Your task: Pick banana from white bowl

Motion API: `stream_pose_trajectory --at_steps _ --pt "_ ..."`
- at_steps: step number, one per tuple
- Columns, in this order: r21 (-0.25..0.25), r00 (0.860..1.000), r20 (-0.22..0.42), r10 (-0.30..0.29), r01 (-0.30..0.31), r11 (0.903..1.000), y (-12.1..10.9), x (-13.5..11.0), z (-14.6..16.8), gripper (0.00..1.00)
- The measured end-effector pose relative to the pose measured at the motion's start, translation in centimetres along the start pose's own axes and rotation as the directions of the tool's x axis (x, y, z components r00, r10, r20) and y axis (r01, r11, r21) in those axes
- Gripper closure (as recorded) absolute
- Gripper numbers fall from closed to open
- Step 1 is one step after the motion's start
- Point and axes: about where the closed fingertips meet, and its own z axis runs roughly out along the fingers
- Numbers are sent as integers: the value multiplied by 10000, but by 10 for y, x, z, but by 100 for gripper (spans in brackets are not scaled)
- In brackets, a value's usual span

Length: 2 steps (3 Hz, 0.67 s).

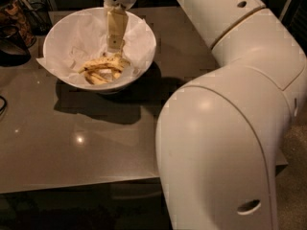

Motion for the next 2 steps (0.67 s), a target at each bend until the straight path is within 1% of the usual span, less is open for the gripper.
stream_pose_trajectory --at_steps 1,2 --pt "-67 9997 -60 237 -238 9997 2 4 3 24" --pt "-282 9993 -198 310 -315 9991 3 5 14 32"
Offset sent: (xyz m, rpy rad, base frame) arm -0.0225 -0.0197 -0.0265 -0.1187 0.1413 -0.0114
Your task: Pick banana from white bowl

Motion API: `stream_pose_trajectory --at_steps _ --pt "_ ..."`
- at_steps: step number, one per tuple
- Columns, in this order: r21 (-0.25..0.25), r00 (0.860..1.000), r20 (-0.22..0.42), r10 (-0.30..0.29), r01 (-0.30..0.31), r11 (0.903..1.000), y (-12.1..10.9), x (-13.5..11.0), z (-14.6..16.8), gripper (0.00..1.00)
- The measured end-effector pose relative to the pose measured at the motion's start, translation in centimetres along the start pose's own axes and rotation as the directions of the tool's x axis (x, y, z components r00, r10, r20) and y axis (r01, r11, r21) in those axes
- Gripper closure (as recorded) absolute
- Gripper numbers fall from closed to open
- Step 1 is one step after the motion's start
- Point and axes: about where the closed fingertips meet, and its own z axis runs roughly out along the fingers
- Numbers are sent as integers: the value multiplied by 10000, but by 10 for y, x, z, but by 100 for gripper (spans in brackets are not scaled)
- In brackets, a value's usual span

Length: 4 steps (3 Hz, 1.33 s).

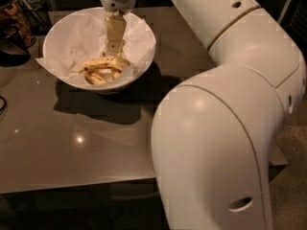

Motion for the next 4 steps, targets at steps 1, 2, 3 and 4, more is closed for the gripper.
stream_pose_trajectory --at_steps 1,2,3,4 --pt "-221 9999 -91 116 -117 9997 -2 2 12 33" --pt "-328 9991 -164 396 -401 9987 -6 9 21 33" --pt "-409 9973 -320 655 -668 9969 -9 16 28 39" --pt "-540 9958 -492 775 -801 9953 -11 18 37 46"
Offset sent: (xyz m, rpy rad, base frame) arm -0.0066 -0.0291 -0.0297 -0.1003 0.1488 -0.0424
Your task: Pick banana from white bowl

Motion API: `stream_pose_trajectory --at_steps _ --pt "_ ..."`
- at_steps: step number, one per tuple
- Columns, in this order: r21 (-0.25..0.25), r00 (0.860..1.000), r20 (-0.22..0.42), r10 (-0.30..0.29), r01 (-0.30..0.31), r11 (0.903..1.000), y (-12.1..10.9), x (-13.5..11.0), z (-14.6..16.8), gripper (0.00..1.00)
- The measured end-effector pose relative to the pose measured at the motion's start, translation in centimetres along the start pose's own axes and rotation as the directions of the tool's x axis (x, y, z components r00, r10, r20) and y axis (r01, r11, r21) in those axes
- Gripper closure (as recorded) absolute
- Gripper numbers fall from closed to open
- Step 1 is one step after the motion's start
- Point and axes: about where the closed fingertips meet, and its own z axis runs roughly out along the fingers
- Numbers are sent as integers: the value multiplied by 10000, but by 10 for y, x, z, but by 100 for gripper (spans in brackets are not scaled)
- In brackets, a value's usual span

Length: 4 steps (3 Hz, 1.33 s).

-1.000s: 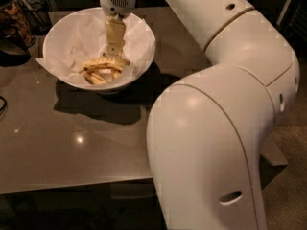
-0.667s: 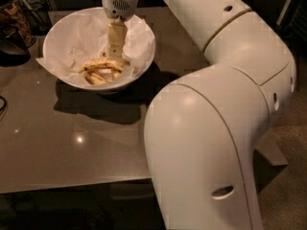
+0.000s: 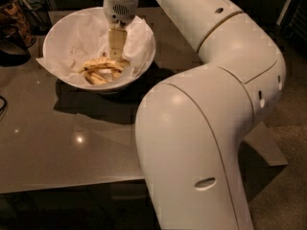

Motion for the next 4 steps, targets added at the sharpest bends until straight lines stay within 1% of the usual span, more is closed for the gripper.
stream_pose_trajectory --at_steps 1,3,4 --pt "-94 10000 -79 56 -57 9999 -2 -1 6 47" --pt "-377 10000 -21 70 -71 9993 -1 -9 16 46" --pt "-683 9997 93 232 -225 9974 3 -14 25 46"
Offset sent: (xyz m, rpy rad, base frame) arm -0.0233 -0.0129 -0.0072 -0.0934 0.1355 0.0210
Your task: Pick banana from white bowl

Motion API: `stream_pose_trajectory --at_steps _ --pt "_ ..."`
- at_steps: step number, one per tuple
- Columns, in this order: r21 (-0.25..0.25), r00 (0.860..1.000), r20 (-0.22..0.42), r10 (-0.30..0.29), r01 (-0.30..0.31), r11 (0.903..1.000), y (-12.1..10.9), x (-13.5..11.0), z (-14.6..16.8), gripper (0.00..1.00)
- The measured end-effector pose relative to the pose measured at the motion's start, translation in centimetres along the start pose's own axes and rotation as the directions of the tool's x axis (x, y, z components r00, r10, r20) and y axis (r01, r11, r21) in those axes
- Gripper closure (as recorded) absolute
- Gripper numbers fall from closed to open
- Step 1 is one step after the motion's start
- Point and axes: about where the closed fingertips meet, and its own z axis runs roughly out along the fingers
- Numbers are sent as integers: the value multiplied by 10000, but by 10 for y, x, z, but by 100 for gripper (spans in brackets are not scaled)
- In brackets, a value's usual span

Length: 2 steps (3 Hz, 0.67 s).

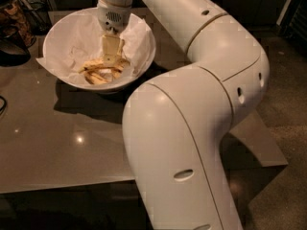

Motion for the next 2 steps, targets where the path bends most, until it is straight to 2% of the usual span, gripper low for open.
stream_pose_trajectory --at_steps 2 --pt "-537 9982 332 504 -485 9974 0 -12 18 46"
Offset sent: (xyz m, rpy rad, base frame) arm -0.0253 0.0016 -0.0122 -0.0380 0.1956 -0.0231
